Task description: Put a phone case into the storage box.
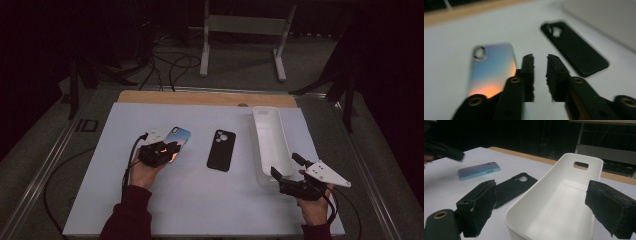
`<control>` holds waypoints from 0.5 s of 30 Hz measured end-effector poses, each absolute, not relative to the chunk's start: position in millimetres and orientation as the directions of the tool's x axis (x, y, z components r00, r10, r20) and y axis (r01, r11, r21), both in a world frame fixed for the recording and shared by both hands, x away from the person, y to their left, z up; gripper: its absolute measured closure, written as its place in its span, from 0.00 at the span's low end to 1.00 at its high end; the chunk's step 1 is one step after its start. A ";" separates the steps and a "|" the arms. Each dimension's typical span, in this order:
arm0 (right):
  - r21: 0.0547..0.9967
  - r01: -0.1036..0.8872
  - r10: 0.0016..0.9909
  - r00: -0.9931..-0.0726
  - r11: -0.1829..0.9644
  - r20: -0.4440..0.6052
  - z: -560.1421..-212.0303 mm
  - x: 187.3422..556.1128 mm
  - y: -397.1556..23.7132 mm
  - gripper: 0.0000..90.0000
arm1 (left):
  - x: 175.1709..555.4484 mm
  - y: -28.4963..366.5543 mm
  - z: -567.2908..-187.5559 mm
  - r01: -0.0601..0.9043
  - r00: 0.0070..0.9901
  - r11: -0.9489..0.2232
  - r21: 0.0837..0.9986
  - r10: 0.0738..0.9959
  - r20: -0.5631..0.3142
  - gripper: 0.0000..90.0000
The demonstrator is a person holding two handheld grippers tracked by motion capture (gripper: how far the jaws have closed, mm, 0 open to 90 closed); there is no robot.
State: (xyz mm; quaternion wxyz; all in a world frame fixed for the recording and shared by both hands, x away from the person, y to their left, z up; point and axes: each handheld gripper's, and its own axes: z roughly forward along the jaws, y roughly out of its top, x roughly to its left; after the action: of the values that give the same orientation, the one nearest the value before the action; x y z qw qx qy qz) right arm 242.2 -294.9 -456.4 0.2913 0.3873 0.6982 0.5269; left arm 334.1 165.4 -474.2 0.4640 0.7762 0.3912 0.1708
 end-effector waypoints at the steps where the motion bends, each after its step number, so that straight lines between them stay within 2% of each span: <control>1: 0.962 0.228 0.846 -0.534 0.151 -0.006 -456.0 242.7 -294.0 0.11 | 329.0 171.5 -469.7 0.427 0.635 -0.252 0.868 0.768 -0.089 0.75; 6: 0.962 0.223 0.835 -0.550 0.160 -0.011 -455.1 244.7 -290.1 0.11 | 308.0 193.1 -457.8 0.362 0.609 -0.222 0.905 0.792 -0.049 0.56; 7: 0.962 0.221 0.830 -0.558 0.163 -0.012 -454.8 246.5 -288.7 0.11 | 292.2 211.0 -455.4 0.338 0.590 -0.196 0.920 0.806 -0.045 0.49; 11: 0.963 0.215 0.825 -0.566 0.161 -0.011 -454.3 248.6 -289.3 0.11 | 277.0 223.8 -457.9 0.319 0.540 -0.195 0.927 0.841 -0.009 0.20; 15: 0.964 0.215 0.820 -0.572 0.156 -0.005 -454.5 253.0 -290.8 0.11 | 263.1 240.1 -463.4 0.326 0.513 -0.194 0.925 0.858 -0.001 0.01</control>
State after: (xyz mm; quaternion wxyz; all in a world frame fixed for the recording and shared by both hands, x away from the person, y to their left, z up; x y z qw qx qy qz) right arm 253.0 -290.8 -454.5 0.2821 0.3667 0.7061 0.5361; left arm 263.1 240.1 -463.4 0.4847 0.7221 0.4100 0.2748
